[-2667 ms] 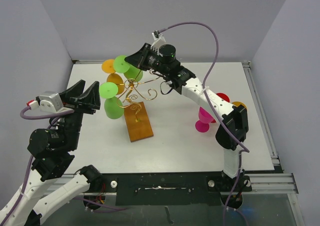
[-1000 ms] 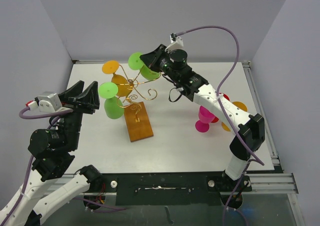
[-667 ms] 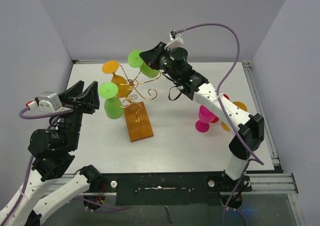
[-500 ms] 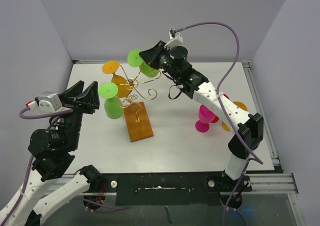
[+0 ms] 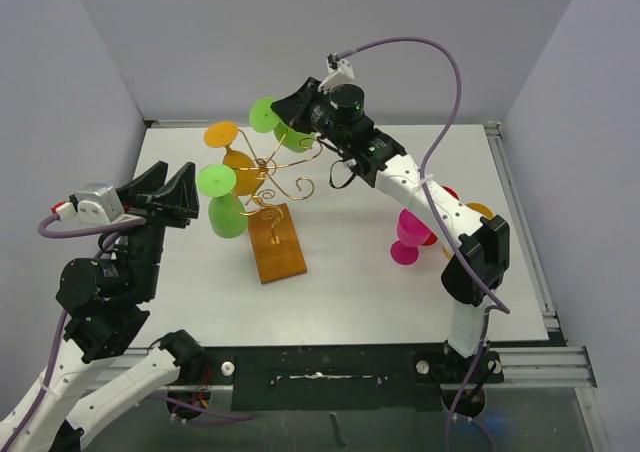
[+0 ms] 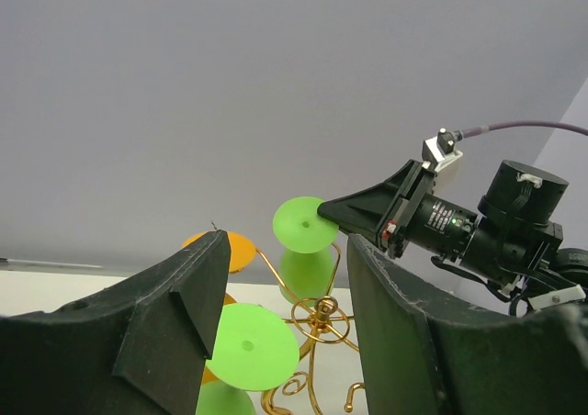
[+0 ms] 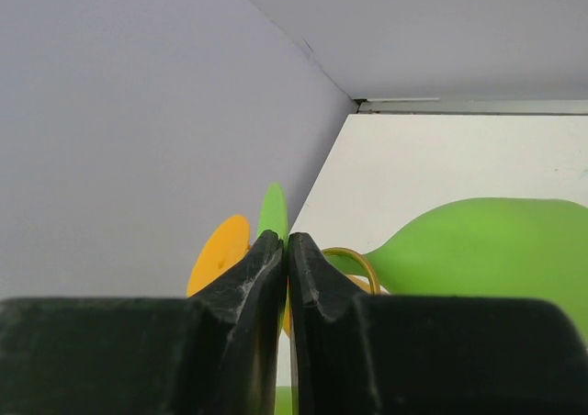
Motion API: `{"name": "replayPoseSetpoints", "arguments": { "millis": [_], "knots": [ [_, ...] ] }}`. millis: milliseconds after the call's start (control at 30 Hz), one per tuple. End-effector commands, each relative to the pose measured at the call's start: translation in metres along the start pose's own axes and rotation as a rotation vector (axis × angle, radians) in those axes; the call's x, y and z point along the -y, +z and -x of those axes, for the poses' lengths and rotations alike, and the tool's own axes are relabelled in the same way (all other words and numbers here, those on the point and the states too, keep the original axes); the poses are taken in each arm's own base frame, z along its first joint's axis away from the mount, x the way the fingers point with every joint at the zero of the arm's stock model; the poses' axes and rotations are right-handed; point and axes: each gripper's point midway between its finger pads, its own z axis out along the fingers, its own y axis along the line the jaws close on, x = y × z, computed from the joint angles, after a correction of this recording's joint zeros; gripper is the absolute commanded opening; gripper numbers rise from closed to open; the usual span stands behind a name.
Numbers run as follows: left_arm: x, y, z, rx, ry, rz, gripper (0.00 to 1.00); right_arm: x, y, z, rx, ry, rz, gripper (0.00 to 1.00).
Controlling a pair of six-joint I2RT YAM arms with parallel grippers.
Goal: Place the wine glass upside down on the wine glass rack
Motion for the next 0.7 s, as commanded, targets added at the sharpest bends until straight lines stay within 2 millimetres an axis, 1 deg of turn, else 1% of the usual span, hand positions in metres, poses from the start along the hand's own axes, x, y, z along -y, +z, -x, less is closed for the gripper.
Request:
{"name": "replayPoseSetpoints", "arguments": {
  "millis": [0, 300, 433, 567, 667],
  "knots": [
    [0.000, 0.001, 0.018, 0.053, -0.018, 0.003, 0.52, -0.030, -0.002, 0.029, 0.057, -0.030, 0.085, 0.08],
    [0.000, 0.000, 0.019, 0.050, -0.018, 0.000, 0.52, -0.027, 0.000, 0.027, 0.044, -0.047, 0.071, 0.26],
    [0.001, 0.000, 0.020, 0.049, -0.019, 0.000, 0.52, -0.026, -0.003, 0.032, 0.047, -0.081, 0.048, 0.41],
    [0.001, 0.001, 0.018, 0.046, -0.013, -0.003, 0.53, -0.020, -0.002, 0.027, 0.031, -0.098, 0.023, 0.46],
    [0.004, 0.002, 0.018, 0.042, 0.000, -0.018, 0.53, -0.020, -0.003, 0.029, 0.036, -0.108, 0.019, 0.47]
  ]
}}
